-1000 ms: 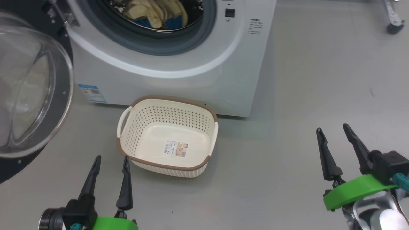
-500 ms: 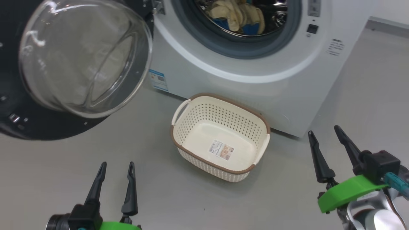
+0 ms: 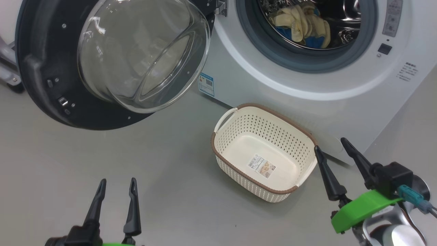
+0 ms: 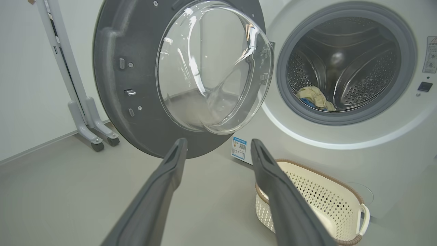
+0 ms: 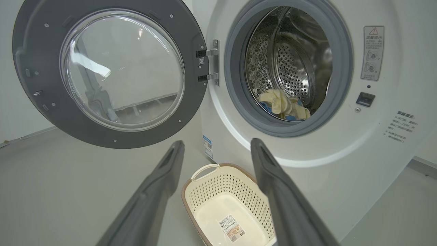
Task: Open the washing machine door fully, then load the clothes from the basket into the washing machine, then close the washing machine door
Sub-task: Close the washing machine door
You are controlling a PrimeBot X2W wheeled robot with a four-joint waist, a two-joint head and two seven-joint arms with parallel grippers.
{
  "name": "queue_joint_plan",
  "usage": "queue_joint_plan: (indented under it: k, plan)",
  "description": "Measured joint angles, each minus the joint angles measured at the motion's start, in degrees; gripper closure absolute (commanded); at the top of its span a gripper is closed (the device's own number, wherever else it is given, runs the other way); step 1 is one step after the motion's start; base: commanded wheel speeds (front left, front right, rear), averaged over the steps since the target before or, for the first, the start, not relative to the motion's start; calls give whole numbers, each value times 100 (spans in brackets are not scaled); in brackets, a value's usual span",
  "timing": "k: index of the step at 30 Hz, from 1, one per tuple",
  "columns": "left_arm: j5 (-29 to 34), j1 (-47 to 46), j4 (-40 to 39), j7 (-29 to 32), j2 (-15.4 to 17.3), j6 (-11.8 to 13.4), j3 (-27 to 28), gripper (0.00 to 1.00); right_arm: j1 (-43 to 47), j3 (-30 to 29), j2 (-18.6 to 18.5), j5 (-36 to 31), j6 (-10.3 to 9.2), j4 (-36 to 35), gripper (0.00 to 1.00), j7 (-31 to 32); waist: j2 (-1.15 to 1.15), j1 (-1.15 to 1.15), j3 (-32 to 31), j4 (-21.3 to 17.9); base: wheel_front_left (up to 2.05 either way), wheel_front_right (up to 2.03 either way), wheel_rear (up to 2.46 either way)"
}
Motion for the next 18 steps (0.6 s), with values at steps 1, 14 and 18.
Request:
queue_joint_plan:
  k: [1, 14, 18]
  plan:
    - [0, 5, -22, 0, -2, 0, 19, 0, -3, 9, 0, 0, 0, 5, 0, 9, 0, 0, 7, 3, 0, 0, 0]
    - [118, 54, -542, 1, -3, -2, 310, 100, -36, 93, -1, -14, 0, 63, 0, 62, 0, 0, 63, 12, 0, 0, 0]
    - [67, -103, -1002, 0, 16, -15, 561, 100, -40, 80, -1, -129, 0, 30, 0, 153, 0, 0, 121, 18, 0, 0, 0]
